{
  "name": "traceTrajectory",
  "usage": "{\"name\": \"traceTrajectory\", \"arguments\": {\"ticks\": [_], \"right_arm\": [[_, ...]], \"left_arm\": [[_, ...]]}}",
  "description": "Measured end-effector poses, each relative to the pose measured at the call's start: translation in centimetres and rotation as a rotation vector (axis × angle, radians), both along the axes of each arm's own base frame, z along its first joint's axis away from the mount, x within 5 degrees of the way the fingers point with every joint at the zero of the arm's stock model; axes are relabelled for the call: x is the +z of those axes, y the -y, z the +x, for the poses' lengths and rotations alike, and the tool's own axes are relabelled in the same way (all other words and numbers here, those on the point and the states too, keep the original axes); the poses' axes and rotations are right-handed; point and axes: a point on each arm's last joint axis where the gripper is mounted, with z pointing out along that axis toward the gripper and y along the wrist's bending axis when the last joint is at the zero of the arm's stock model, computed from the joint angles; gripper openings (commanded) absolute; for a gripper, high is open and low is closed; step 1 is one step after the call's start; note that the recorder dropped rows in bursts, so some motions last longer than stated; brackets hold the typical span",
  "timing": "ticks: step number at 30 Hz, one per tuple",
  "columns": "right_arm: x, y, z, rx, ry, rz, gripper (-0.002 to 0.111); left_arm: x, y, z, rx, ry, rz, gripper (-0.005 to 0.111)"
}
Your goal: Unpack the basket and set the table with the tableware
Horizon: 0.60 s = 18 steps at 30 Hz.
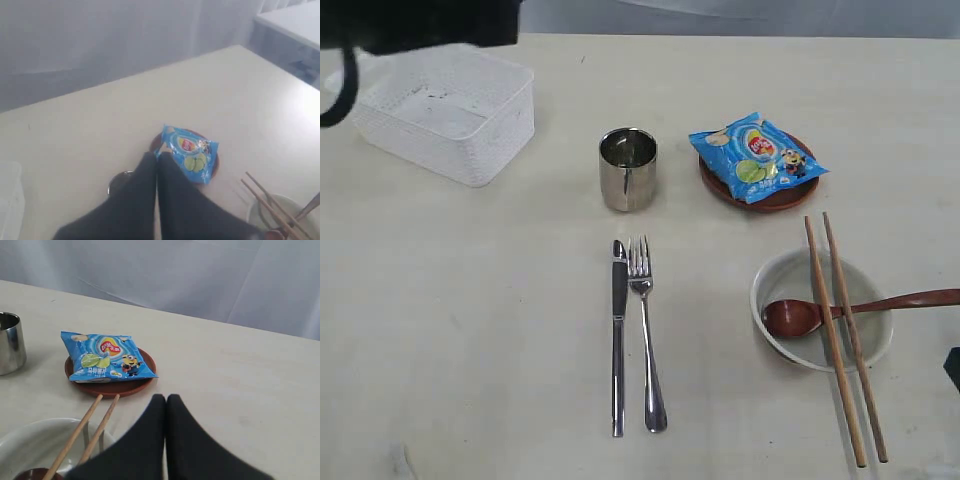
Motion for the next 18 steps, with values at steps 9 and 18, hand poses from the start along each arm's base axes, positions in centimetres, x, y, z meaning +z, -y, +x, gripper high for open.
{"name": "traceTrajectory", "arguments": {"ticks": [9,18], "right_arm": [[0.0,0.0,0.0,0.0,0.0,0.0,0.0],[0.0,0.0,0.0,0.0,0.0,0.0,0.0]], "left_arm": [[-3.1,-4.5,-5.3,0.014,0.06,-0.104,0.0],[-2.4,-7.1,-8.4,0.012,0.165,-0.197,0.0]]}}
